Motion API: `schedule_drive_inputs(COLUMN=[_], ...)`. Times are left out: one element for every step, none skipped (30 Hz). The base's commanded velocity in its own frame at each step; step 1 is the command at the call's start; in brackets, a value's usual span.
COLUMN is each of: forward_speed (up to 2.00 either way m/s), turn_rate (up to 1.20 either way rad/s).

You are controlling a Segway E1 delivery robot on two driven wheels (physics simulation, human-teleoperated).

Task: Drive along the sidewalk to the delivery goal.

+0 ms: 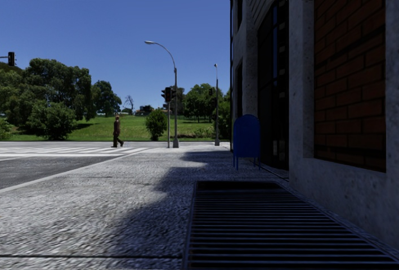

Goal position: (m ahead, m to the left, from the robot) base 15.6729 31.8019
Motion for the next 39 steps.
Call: schedule_drive_inputs(forward_speed=[2.0,2.0,2.0,2.0,2.0,2.0,2.0,2.0,2.0,2.0,2.0,2.0,2.0,2.0,2.0,2.0,2.0,2.0,2.0,2.0,2.0,2.0,2.0,2.0,2.0,2.0,2.0,2.0,2.0,2.0,2.0,2.0,2.0,2.0,2.0,2.0,2.0,2.0,2.0], turn_rate=[0.0,0.0,0.0,0.0,0.0,0.0,0.0,0.0,0.0,0.0,0.0,0.0,0.0,0.0,0.0,0.0,0.0,0.0,0.0,0.0,0.0,0.0,0.0,0.0,0.0,0.0,0.0,0.0,0.0,0.0,0.0,0.0,0.0,0.0,0.0,0.0,0.0,0.0,0.0])
